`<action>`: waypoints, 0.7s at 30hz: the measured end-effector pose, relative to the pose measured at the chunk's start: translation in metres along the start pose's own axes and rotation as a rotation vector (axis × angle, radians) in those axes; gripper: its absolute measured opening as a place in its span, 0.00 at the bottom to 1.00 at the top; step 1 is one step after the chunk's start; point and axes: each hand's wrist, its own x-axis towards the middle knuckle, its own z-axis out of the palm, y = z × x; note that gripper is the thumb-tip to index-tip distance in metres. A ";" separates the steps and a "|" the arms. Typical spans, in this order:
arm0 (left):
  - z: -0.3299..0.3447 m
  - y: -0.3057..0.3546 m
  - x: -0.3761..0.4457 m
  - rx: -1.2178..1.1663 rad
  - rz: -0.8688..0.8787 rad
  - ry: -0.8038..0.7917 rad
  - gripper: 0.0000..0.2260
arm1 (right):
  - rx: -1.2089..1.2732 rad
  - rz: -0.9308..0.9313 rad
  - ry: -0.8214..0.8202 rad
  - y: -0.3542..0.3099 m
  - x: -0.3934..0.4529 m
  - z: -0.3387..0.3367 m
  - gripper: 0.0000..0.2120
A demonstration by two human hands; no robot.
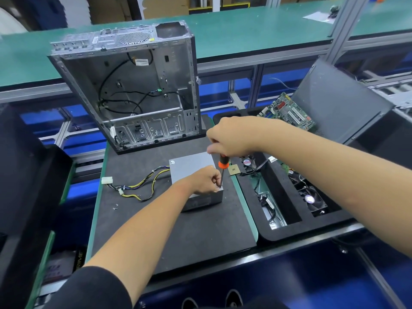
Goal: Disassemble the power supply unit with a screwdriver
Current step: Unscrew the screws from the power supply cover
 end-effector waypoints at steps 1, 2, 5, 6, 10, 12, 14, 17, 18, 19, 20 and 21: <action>0.000 0.000 0.000 0.007 0.000 -0.001 0.05 | 0.029 -0.038 0.017 0.000 0.000 0.001 0.10; -0.001 0.000 0.001 0.017 0.001 -0.004 0.04 | 0.075 -0.079 0.020 -0.001 -0.001 0.000 0.06; -0.002 0.001 0.002 0.045 -0.005 -0.012 0.05 | 0.195 -0.132 -0.026 -0.001 -0.007 -0.003 0.10; -0.002 0.001 0.001 0.043 -0.006 -0.013 0.05 | 0.197 -0.132 -0.029 -0.001 -0.008 -0.003 0.11; 0.000 0.002 0.001 0.017 -0.008 0.001 0.04 | 0.090 -0.066 0.020 0.000 -0.006 0.000 0.11; 0.002 0.000 0.000 0.009 0.005 0.021 0.06 | 0.095 -0.053 0.043 0.002 -0.005 0.002 0.11; 0.005 -0.004 -0.003 -0.015 0.029 0.070 0.06 | 0.094 -0.082 0.045 0.003 -0.007 0.002 0.04; 0.010 -0.009 -0.012 -0.117 0.057 0.161 0.06 | 0.112 -0.083 0.009 0.006 -0.010 0.000 0.06; 0.013 -0.010 -0.013 -0.141 0.059 0.185 0.07 | 0.112 -0.078 0.010 0.008 -0.011 -0.001 0.06; 0.015 -0.010 -0.014 -0.153 0.056 0.212 0.07 | 0.110 -0.072 0.008 0.008 -0.012 -0.002 0.06; 0.017 -0.009 -0.015 -0.156 0.047 0.245 0.07 | 0.112 -0.066 0.009 0.009 -0.012 -0.003 0.05; 0.018 -0.007 -0.014 -0.152 0.033 0.277 0.06 | 0.114 -0.062 0.011 0.009 -0.012 -0.003 0.05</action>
